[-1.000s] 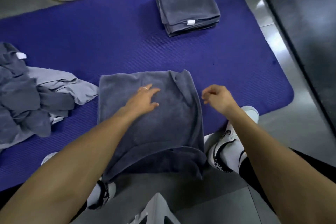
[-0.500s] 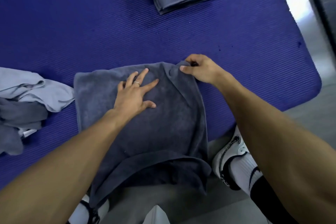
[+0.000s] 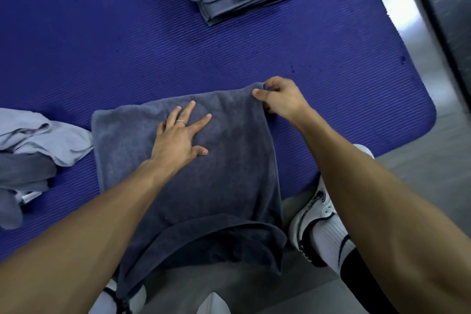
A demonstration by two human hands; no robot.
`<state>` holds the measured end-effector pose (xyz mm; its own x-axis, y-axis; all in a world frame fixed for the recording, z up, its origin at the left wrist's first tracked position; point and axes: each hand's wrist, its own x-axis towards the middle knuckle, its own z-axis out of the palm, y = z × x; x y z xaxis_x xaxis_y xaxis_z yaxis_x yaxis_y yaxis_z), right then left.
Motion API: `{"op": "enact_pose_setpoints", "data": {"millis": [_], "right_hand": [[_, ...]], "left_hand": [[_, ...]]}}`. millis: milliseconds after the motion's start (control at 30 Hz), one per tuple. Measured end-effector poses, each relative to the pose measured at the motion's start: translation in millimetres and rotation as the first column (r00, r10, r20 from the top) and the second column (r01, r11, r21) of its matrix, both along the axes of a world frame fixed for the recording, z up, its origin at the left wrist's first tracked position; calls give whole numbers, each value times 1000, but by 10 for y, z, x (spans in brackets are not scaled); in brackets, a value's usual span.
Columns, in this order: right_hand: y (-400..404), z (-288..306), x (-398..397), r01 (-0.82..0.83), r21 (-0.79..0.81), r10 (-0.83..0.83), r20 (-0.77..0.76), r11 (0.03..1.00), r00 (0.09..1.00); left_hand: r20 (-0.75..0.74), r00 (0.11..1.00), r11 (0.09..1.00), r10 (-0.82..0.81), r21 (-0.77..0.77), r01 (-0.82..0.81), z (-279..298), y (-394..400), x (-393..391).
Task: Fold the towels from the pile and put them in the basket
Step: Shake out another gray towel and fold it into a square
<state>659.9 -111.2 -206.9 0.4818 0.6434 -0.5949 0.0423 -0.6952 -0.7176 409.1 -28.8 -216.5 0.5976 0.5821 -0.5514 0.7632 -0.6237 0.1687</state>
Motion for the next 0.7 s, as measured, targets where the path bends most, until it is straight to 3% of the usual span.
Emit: {"op": "enact_pose_setpoints", "data": {"millis": [67,233,400,500,600,700], "right_hand": [[-32,-38,23,-83,-7,83,16,997,996],[-122,-90,64,60,12,-61,224,998,973],[-130,-106,20,99,-14,-96,114,995,989],[-80,-105,15,82,-12,-79,186,997,979],[-78,-110,11,20,-168,44,368,986,929],[-102,-16,-70,-81,-322,259,559,943,788]], "left_hand": [[9,1000,1000,6,-6,-6,-6,-1,8],[17,1000,1000,15,-24,-14,-27,0,-1],[25,999,999,21,-29,-21,-50,7,-14],[37,999,999,27,-35,-25,-55,1,-13],[41,999,999,18,-31,-17,-55,9,-18],[30,998,999,-47,8,47,-30,44,-40]]}}
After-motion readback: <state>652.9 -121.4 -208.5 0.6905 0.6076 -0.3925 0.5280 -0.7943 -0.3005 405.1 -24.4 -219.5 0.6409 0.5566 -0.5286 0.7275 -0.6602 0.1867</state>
